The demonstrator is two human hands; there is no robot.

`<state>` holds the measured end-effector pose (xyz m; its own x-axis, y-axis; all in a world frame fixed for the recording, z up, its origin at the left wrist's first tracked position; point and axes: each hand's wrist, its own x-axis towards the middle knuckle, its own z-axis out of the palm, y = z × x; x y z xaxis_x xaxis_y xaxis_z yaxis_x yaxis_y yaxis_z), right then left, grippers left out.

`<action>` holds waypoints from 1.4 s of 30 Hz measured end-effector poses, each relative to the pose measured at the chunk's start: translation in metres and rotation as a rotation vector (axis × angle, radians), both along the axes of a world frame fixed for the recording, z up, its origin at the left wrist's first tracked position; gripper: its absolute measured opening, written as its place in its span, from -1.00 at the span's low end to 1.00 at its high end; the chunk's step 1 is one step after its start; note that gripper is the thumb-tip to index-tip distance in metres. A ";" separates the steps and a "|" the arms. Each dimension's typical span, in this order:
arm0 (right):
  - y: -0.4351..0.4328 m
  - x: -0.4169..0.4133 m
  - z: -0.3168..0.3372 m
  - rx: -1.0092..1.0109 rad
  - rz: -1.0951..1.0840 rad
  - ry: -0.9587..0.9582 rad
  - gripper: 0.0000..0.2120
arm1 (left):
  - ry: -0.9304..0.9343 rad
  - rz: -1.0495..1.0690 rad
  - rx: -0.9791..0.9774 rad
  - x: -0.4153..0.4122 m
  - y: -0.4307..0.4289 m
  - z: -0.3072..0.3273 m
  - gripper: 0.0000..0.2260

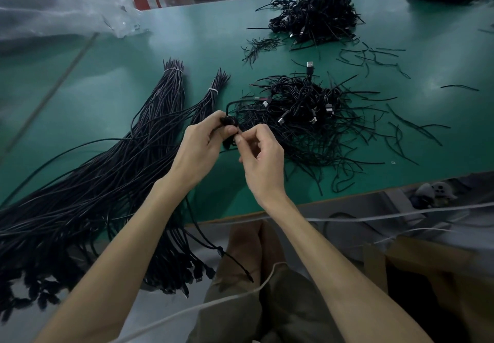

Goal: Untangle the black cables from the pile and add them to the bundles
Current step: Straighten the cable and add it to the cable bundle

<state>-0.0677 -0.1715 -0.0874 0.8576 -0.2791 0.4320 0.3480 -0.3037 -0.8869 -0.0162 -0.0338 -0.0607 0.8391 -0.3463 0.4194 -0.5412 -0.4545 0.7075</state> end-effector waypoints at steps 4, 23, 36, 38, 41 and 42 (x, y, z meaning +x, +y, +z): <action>-0.001 0.001 -0.001 0.004 0.000 -0.001 -0.85 | 0.028 0.070 0.005 -0.002 -0.007 0.007 -0.88; 0.008 0.000 0.002 -0.208 -0.036 -0.086 -0.84 | 0.690 0.004 -0.131 -0.005 0.015 0.060 -0.54; 0.003 -0.006 0.013 0.139 -0.025 0.078 -0.87 | 0.331 0.323 -0.016 -0.006 0.022 0.024 -0.83; -0.001 -0.004 0.022 0.188 -0.042 0.080 -0.87 | 0.157 0.482 0.365 -0.007 0.033 0.018 -0.84; -0.013 0.005 0.042 0.243 -0.095 0.050 -0.88 | 0.159 0.543 0.700 -0.013 0.039 0.013 -0.66; -0.019 0.011 0.050 0.255 -0.114 0.047 -0.88 | 0.182 0.538 0.747 -0.015 0.038 0.013 -0.61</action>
